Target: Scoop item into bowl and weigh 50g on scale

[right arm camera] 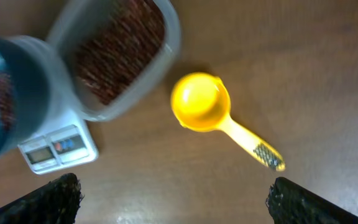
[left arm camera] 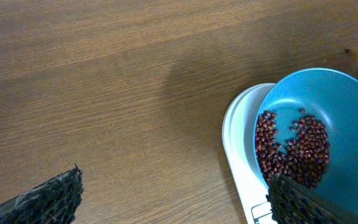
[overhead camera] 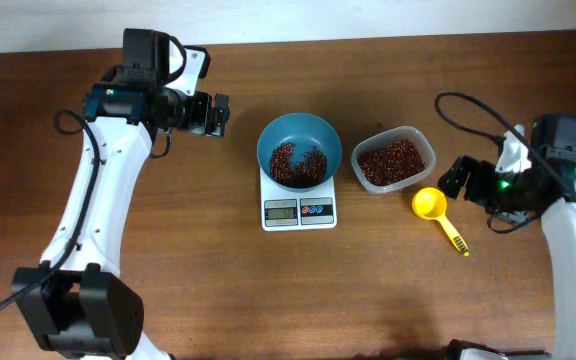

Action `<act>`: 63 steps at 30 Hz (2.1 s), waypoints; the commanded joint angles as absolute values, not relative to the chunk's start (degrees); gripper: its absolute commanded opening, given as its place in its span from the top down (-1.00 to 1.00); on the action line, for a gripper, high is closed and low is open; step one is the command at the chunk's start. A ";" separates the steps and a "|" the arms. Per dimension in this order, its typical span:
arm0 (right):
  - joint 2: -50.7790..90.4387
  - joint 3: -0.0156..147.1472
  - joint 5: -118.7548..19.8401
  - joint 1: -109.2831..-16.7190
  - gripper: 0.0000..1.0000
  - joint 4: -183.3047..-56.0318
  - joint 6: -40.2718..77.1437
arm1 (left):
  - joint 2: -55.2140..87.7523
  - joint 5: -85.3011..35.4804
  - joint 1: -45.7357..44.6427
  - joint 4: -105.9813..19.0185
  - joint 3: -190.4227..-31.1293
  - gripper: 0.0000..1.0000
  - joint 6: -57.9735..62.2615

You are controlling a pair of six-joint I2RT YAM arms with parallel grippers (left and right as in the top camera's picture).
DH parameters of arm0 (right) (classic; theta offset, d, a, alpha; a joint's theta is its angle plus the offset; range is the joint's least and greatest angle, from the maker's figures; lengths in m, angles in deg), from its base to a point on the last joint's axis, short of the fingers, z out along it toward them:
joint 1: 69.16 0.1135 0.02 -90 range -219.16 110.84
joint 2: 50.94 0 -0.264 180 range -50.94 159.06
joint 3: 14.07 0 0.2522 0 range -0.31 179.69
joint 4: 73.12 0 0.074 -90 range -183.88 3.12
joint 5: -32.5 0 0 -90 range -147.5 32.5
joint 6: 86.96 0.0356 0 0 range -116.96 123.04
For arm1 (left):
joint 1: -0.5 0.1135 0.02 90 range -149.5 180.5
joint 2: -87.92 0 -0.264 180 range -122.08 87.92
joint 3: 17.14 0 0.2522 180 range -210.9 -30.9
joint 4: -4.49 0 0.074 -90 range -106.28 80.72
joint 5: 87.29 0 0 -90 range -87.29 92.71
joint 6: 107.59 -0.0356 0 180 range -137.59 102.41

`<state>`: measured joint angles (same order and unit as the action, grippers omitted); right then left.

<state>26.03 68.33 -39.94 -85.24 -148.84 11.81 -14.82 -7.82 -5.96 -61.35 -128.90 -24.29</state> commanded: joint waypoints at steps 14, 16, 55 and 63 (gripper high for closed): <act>24.82 69.62 -38.26 -84.93 -0.97 -148.57 10.33 | -13.86 -8.43 -5.98 -61.26 -129.94 -0.98 -25.43; 24.82 69.62 -38.23 -84.93 -0.97 -148.57 10.33 | -13.97 -8.43 -5.98 -61.26 -129.94 -0.98 -25.43; 24.82 69.62 -38.23 -84.93 -0.97 -148.57 10.33 | 16.80 -11.45 -21.85 -65.20 -102.12 -0.98 -7.33; 24.82 69.62 -38.23 -84.93 -0.97 -148.57 10.33 | 16.80 -11.51 -21.85 -67.51 -102.12 -0.98 -7.31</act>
